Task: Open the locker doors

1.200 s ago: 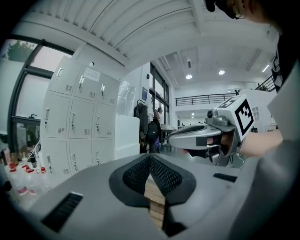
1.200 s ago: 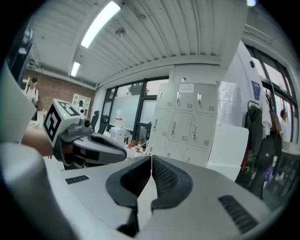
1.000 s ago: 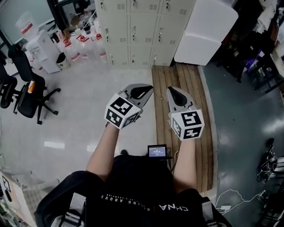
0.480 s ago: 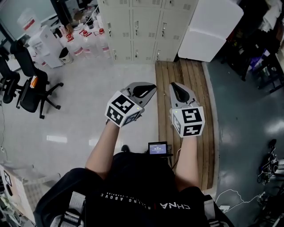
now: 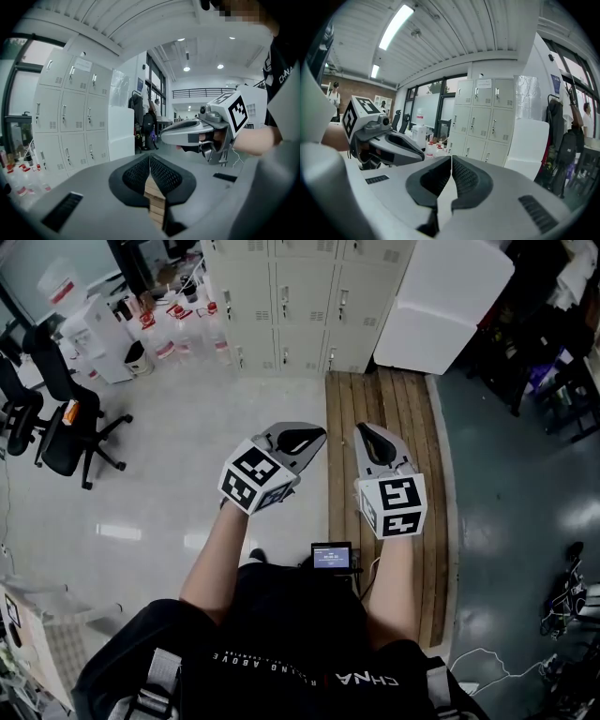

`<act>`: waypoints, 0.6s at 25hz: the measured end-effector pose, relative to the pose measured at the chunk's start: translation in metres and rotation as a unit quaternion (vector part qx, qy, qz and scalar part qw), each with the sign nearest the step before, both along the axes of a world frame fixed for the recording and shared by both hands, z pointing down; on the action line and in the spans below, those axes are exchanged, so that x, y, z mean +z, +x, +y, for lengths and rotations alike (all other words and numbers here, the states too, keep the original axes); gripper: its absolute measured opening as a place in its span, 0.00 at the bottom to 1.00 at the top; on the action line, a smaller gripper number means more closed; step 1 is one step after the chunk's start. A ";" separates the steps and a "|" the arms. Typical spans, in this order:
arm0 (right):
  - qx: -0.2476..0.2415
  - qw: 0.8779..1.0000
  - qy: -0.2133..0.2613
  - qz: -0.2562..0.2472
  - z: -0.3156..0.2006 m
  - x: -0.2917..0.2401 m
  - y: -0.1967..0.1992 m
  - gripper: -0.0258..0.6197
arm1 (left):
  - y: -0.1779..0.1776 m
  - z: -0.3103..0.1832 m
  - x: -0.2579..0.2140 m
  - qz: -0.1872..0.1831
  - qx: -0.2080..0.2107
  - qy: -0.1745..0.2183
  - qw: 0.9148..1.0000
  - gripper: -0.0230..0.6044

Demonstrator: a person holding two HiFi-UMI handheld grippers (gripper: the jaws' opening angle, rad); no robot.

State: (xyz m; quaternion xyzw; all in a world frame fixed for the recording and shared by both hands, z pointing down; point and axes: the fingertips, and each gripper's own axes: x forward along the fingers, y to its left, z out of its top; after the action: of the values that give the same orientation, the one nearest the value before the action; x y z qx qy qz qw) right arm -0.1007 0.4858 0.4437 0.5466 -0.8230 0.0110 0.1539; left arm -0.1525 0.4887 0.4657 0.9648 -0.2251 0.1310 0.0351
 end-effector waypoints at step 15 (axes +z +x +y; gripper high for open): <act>0.020 0.997 -0.041 -0.062 -0.051 0.033 0.038 0.09 | 0.011 -0.050 0.017 0.014 -0.039 -0.020 0.999 0.07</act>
State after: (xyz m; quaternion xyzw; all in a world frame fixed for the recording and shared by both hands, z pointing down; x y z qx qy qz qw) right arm -0.0627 0.4350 0.4763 0.5548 -0.8185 0.0818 0.1250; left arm -0.1410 0.4385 0.4827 0.9562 -0.2592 0.1202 0.0628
